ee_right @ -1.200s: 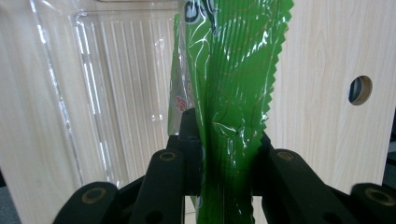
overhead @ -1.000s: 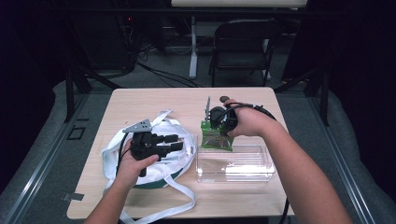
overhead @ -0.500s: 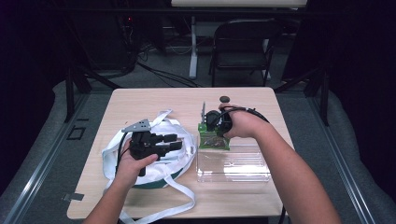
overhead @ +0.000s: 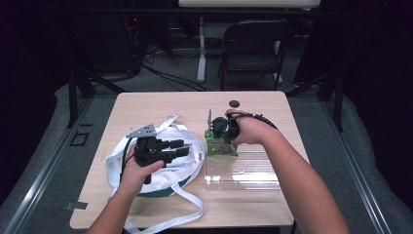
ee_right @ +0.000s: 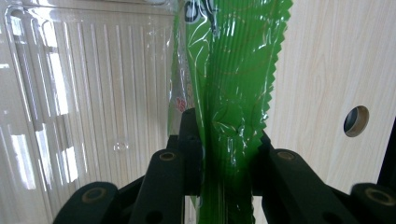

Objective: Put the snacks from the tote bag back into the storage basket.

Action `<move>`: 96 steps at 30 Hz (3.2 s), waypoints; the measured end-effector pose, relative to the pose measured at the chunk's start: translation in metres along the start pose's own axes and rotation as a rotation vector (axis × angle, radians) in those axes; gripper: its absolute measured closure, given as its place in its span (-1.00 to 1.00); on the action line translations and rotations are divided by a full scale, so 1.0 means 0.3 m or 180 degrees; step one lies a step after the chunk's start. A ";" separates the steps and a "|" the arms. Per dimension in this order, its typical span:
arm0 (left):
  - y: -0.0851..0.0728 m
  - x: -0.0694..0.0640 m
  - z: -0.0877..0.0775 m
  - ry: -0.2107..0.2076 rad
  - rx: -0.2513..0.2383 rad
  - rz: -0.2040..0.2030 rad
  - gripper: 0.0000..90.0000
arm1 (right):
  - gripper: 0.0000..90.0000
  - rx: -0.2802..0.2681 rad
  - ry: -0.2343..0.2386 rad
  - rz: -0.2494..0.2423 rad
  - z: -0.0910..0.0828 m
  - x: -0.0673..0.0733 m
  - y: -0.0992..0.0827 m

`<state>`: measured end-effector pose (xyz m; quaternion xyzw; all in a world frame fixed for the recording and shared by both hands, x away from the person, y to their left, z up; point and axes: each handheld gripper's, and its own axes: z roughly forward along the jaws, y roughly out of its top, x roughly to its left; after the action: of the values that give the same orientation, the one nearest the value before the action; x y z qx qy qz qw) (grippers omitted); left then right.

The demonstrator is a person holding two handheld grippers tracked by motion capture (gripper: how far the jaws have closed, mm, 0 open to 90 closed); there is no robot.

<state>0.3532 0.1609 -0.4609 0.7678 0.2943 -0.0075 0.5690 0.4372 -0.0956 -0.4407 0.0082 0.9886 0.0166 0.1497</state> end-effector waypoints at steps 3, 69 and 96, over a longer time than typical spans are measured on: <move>-0.001 0.002 0.001 -0.0002 0.0013 0.0002 0.19 | 0.66 -0.0028 -0.0010 0.0015 0.012 -0.002 -0.004; -0.009 0.018 -0.017 0.0057 -0.0016 -0.0056 0.18 | -0.09 -0.0209 -0.0206 0.0381 -0.035 -0.016 -0.006; -0.010 0.023 -0.025 0.0086 -0.0054 -0.0069 0.18 | -0.13 -0.0330 -0.0267 0.0465 -0.100 -0.006 -0.029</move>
<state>0.3551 0.1711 -0.4631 0.7597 0.3102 -0.0007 0.5714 0.4301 -0.1051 -0.4119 0.0732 0.9760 0.0783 0.1896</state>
